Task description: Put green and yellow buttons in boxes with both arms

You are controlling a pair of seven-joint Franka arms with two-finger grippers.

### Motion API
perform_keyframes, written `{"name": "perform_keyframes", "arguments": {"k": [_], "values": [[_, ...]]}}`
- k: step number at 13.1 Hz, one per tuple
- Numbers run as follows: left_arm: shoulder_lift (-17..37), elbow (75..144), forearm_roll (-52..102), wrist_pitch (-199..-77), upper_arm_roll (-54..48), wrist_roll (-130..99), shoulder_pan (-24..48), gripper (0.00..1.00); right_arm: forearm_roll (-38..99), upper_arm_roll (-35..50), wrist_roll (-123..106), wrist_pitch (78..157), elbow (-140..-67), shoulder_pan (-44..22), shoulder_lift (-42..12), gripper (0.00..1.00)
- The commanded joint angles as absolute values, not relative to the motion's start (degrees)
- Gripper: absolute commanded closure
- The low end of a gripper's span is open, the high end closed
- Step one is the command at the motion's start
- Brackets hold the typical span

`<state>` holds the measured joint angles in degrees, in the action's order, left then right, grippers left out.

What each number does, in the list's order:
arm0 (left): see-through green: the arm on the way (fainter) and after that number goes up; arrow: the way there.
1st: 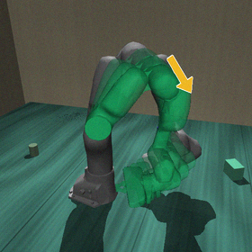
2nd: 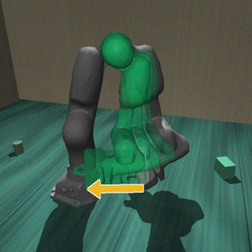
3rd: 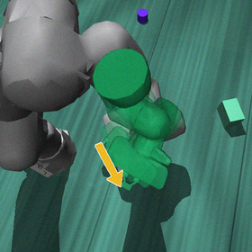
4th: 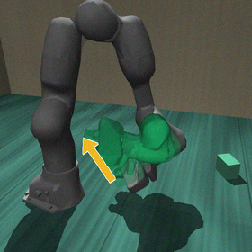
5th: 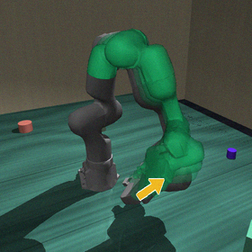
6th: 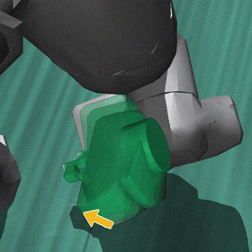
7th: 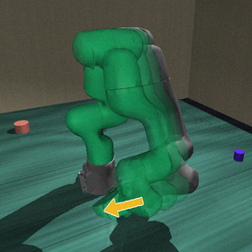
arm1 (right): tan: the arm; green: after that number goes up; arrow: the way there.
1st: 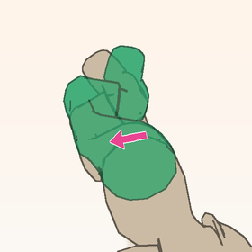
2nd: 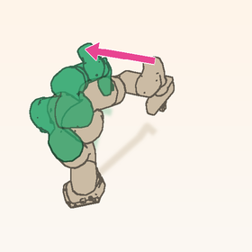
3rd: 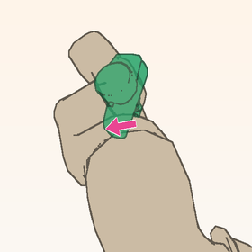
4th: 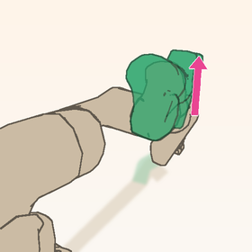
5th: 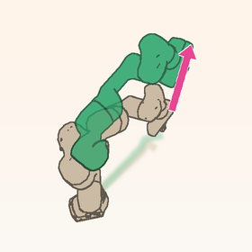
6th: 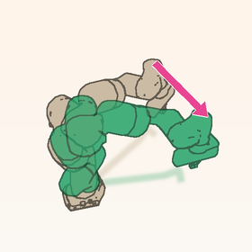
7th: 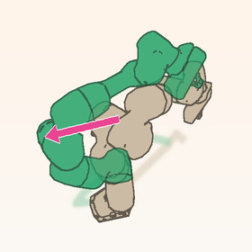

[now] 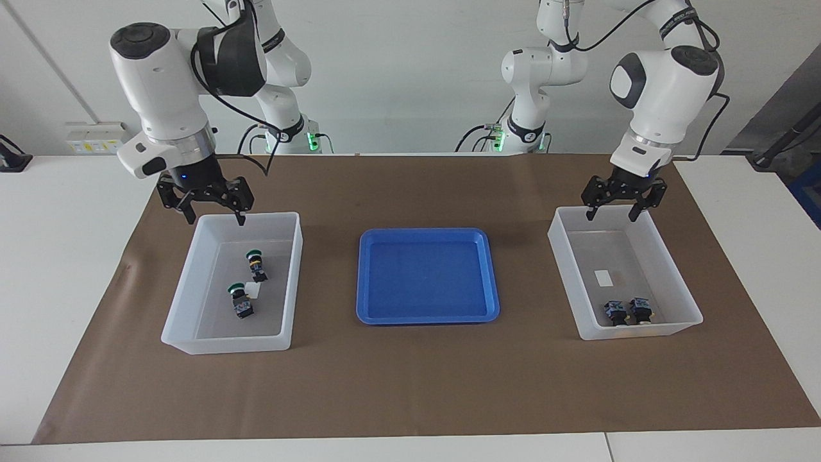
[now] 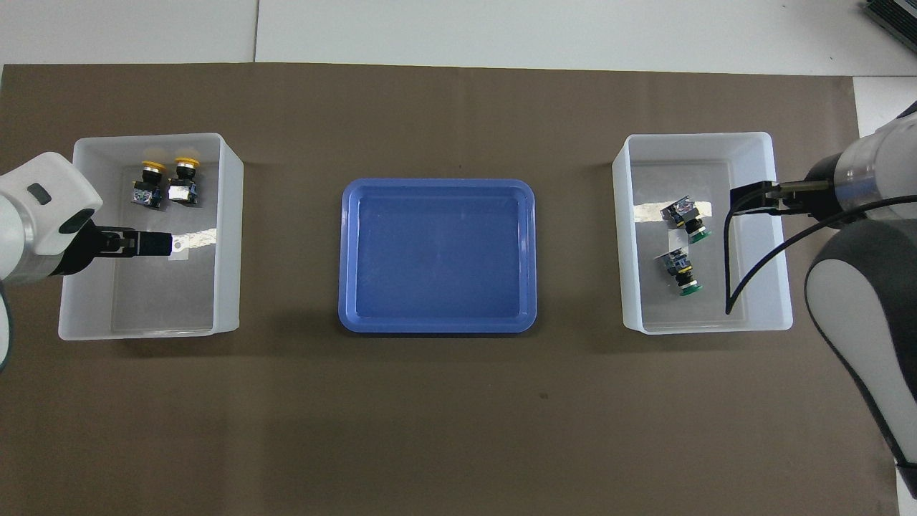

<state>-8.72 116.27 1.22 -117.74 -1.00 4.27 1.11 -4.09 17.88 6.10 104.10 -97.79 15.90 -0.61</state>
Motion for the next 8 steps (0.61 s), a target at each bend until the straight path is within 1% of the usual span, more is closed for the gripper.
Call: {"name": "perform_keyframes", "arguments": {"k": [1,3,4,5,6,7,8], "values": [[-7.13,107.88,0.35,-110.15,-1.14,5.71,-0.79,0.00,-4.57,18.37,7.29,96.01,-90.81,17.22,-1.14,0.00],[-3.71,99.28,0.44,-104.36,-1.14,5.80,-0.97,0.00,-4.57,17.76,7.29,92.30,-88.16,16.88,-1.06,0.00],[-1.43,94.44,0.44,-101.28,-1.14,5.89,-0.97,0.00,-4.66,15.84,7.21,91.42,-88.07,15.74,-0.62,0.00],[0.25,90.65,0.35,-98.73,-1.06,6.24,-1.05,0.00,-4.66,12.43,6.95,91.23,-88.07,13.21,0.17,0.00],[1.39,88.61,0.26,-97.40,-1.05,6.24,-1.40,0.00,-4.66,8.04,6.60,90.88,-88.07,9.79,0.87,0.00],[1.49,88.16,0.26,-95.90,-1.05,6.24,-1.58,0.00,-4.57,3.91,6.42,90.10,-88.07,6.10,1.05,0.00],[1.23,88.59,0.52,-94.58,-1.14,6.15,-1.15,0.00,-4.48,1.52,6.33,88.96,-88.07,4.15,1.58,0.00]]}}
